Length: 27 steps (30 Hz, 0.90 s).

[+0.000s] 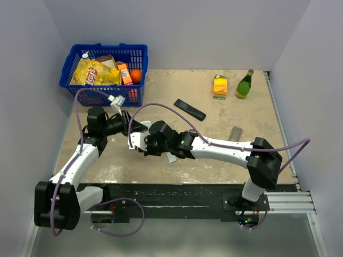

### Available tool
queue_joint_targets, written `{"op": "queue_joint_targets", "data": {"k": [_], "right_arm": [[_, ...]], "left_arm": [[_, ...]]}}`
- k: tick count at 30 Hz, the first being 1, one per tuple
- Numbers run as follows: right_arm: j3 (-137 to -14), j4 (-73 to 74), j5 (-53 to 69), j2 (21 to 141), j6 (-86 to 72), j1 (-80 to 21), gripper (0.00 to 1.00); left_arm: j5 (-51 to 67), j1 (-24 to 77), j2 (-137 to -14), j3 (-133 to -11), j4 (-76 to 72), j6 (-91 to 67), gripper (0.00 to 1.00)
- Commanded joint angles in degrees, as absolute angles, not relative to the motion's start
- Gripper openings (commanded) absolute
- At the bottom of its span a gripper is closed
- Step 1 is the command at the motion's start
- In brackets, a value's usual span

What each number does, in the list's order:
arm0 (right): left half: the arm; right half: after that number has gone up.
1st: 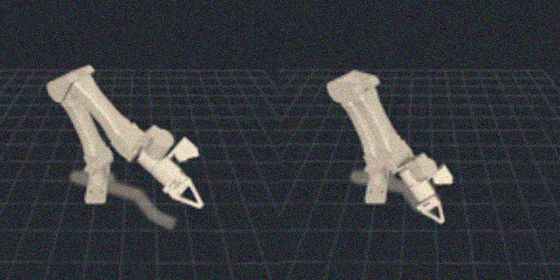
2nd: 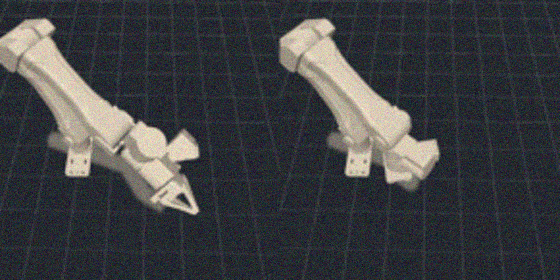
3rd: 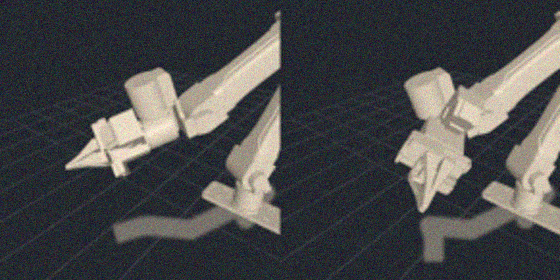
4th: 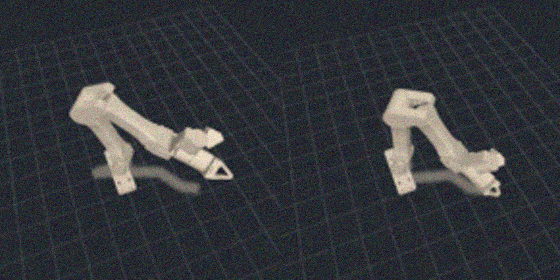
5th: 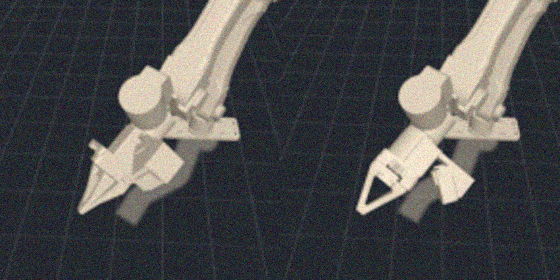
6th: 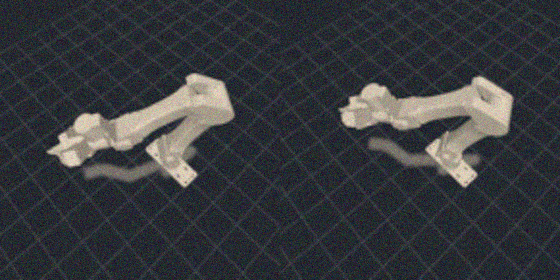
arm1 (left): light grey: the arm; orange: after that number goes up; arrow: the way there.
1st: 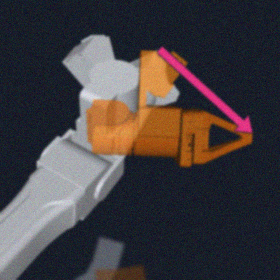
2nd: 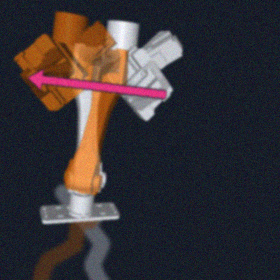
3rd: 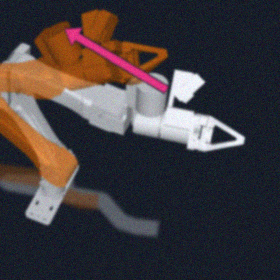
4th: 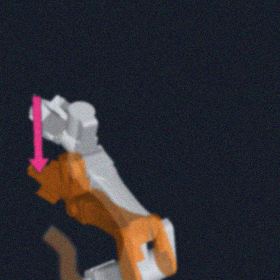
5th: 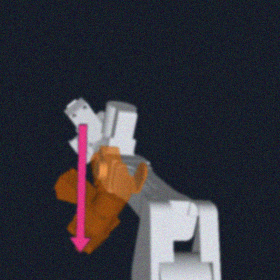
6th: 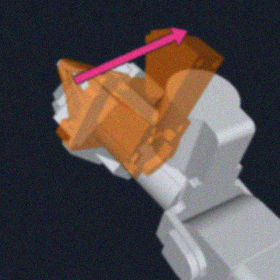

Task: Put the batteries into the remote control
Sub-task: Load the battery into the remote control.

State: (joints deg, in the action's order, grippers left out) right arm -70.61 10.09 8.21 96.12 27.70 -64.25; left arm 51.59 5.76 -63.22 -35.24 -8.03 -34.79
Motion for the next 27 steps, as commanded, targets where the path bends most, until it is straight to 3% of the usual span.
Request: {"op": "queue_joint_targets", "data": {"k": [1, 27], "right_arm": [[-70.8, 16.6, 7.3, 99.8, 27.9, -65.3, 0.0], [-71.4, 22.8, 13.0, 102.1, 30.6, -70.0, 0.0]], "left_arm": [[54.3, 6.3, -60.9, -37.2, -13.4, -41.1, 0.0], [56.7, 5.6, -63.4, -40.6, -12.0, -38.9, 0.0]]}}
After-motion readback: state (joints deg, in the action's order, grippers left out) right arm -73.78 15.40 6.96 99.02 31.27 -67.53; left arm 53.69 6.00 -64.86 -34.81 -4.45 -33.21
